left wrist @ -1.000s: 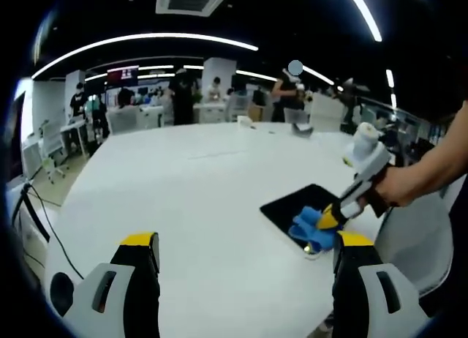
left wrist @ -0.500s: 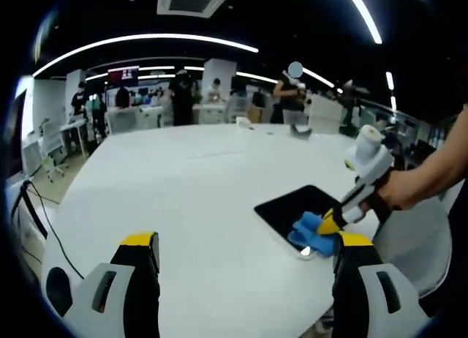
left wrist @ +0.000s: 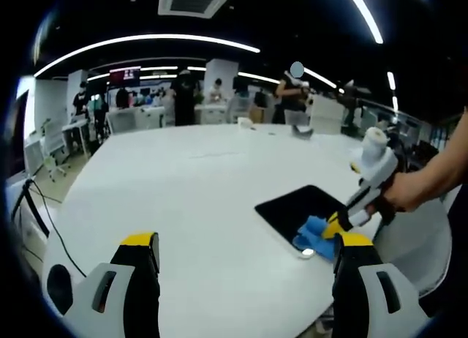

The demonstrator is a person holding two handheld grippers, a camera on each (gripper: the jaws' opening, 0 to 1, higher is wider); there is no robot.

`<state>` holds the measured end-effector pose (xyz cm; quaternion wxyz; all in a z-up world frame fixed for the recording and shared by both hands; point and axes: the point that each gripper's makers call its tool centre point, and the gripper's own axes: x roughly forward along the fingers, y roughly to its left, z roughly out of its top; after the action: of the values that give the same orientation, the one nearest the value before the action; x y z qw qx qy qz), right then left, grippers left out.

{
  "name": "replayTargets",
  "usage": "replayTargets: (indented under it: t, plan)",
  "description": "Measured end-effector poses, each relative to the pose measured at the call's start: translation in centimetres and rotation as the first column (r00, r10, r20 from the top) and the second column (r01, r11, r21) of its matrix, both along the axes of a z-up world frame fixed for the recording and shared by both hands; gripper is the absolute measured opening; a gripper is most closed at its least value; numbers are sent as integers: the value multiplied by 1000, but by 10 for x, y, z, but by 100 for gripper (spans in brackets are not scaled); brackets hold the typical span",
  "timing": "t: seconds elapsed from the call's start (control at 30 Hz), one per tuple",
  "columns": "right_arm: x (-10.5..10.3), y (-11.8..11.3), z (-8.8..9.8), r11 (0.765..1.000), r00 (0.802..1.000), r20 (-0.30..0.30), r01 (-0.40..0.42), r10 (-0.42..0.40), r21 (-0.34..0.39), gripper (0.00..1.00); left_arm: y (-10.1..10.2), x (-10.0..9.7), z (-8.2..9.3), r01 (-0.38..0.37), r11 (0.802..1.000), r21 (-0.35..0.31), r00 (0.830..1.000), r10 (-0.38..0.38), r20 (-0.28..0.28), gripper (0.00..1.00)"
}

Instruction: Wipe the mirror surface with the cleaning cloth until all visible marks leave the cleaned area.

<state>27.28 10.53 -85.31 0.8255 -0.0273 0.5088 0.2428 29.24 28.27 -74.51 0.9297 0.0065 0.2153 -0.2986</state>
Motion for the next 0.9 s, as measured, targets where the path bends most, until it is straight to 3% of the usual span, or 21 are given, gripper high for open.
replayTargets:
  t: [0.9]
  plan:
    - [-5, -5, 0, 999, 999, -34, -26, 27, 45, 1, -11, 5, 1, 2, 1000, -2, 1000, -2, 0, 100]
